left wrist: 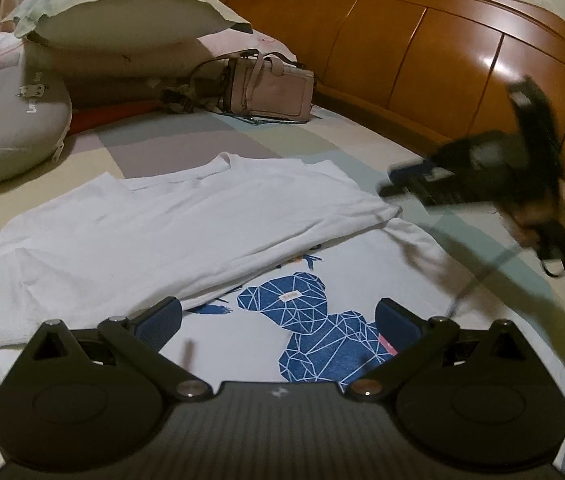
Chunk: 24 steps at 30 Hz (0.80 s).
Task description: Fold clothes
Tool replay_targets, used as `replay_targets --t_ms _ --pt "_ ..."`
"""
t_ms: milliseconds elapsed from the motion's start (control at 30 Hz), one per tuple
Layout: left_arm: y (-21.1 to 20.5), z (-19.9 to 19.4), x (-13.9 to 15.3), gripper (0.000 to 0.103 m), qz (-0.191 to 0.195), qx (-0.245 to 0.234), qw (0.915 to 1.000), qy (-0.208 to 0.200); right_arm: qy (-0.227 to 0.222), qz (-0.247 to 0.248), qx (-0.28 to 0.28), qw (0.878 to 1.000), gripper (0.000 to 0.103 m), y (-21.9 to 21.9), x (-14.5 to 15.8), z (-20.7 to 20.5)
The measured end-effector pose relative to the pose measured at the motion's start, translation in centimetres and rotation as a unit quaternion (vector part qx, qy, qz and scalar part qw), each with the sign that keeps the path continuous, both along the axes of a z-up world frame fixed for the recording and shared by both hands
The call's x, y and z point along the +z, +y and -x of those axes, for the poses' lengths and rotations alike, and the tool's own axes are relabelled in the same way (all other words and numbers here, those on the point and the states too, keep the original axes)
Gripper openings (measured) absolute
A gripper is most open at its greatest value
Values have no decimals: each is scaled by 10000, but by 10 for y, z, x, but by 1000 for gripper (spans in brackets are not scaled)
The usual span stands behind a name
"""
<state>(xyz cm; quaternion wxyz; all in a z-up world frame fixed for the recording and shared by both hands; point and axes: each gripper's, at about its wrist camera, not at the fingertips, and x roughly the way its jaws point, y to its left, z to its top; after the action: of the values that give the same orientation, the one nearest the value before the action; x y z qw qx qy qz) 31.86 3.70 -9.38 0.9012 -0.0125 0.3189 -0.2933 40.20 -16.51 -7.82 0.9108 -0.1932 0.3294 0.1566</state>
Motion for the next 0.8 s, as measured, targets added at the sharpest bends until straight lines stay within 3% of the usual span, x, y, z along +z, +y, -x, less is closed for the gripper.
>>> replay_targets --t_ms 100,200,267,300,400,600,700,800 --pt "-2 1 -1 102 -33 -31 10000 -33 331 -798 -801 9930 39 -22 -7 -53" --pt "-4 0 -4 102 -67 -31 10000 -9 810 -1445 -1361 9767 38 -39 -25 -97" --pt "-4 -1 -5 102 -71 -20 10000 13 1112 -1904 -1462 9644 15 -49 -37 -111" --pt "-4 -2 -5 102 -67 -13 10000 24 1086 -1907 -1486 9642 3 -50 -40 -115" --pt "-4 -3 -7 102 -59 -13 10000 60 919 -1706 -1649 9671 2 -54 -44 -125" --pt "0 -3 -5 102 -34 69 10000 46 742 -2107 -1479 9634 7 -67 -22 -100" --pt "2 -3 -3 102 27 100 9999 68 999 -1846 -824 9743 8 -47 -23 -68" --pt "0 -1 0 102 -47 73 10000 48 1077 -1395 -750 9815 11 -38 -40 -49"
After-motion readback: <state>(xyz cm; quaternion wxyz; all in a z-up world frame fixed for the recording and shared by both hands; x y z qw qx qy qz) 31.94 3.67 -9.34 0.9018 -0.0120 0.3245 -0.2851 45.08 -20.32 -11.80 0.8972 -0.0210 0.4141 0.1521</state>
